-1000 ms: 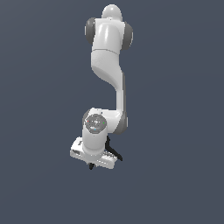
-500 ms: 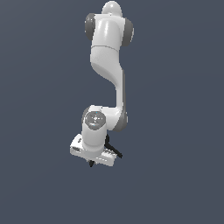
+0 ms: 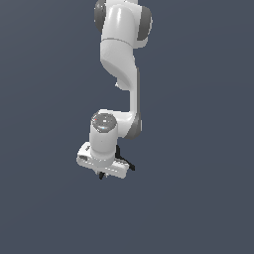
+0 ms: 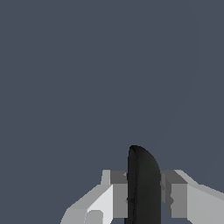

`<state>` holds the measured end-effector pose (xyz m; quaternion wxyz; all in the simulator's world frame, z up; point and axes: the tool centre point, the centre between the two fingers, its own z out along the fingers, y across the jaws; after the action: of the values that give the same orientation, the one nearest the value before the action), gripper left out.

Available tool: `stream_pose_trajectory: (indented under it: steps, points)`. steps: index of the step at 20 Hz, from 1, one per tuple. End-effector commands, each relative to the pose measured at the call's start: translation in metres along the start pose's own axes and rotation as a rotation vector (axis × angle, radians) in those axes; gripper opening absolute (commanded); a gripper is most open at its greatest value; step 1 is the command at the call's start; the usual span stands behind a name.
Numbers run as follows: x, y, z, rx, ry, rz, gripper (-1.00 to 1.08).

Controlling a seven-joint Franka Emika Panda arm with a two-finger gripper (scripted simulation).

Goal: Pick up the object and move it to a goal position.

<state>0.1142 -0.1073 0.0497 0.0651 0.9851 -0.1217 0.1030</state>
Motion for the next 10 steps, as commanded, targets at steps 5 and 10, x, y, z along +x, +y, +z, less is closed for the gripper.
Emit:
stream_pose_trajectory:
  steps: [5, 10]
  points:
    - [-0.021, 0.02, -0.027, 0.001, 0.003, 0.001, -1.0]
    - [-0.041, 0.037, -0.049, 0.001, 0.003, 0.001, -1.0]
